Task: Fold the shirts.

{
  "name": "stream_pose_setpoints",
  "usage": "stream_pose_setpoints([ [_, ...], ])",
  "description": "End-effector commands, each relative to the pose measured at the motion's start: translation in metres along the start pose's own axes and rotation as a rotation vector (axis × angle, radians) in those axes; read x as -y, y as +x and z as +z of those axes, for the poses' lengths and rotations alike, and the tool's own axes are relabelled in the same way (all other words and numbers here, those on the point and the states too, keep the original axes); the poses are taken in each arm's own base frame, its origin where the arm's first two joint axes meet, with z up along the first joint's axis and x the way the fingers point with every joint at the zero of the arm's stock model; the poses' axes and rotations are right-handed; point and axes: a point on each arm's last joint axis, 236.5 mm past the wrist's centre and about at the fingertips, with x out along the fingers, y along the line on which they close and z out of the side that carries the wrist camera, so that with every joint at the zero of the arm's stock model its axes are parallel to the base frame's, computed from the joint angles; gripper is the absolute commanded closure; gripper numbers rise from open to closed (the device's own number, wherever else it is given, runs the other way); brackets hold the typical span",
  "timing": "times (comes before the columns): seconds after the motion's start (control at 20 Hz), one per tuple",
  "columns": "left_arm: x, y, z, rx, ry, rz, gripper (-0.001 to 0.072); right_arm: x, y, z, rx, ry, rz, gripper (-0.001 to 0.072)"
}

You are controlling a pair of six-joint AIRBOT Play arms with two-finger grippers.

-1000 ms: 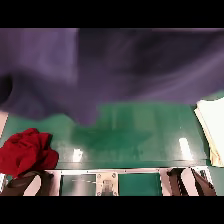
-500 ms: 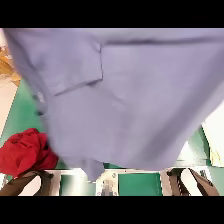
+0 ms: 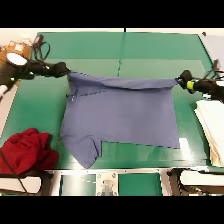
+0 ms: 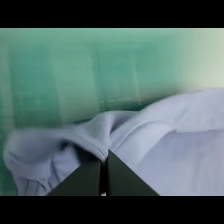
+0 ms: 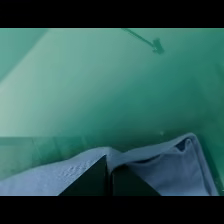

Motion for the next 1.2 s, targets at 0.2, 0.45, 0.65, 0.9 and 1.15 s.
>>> stream_pose_setpoints([
  [0.2, -0.025, 0.02, 0.047, 0.2, -0.092, 0.05, 0.0685, -0.025, 0.068, 0.045, 0.026, -0.02, 0.071, 0.0693],
  [0.45, -0.008, 0.002, 0.087, 0.288, -0.046, 0.032, 0.0684, -0.063, 0.068, 0.076, 0.085, -0.081, 0.131, 0.0693],
  [0.65, -0.001, -0.003, 0.096, 0.301, -0.01, 0.024, 0.0685, -0.06, 0.068, 0.079, 0.095, -0.078, 0.124, 0.0693],
  [0.9, 0.003, -0.004, 0.094, 0.264, 0.039, 0.028, 0.0684, -0.057, 0.067, 0.063, 0.02, -0.106, 0.126, 0.0693],
  [1.15, -0.029, 0.008, 0.01, -0.087, 0.059, 0.132, 0.0685, -0.017, 0.062, 0.009, -0.217, -0.161, 0.024, 0.0695],
])
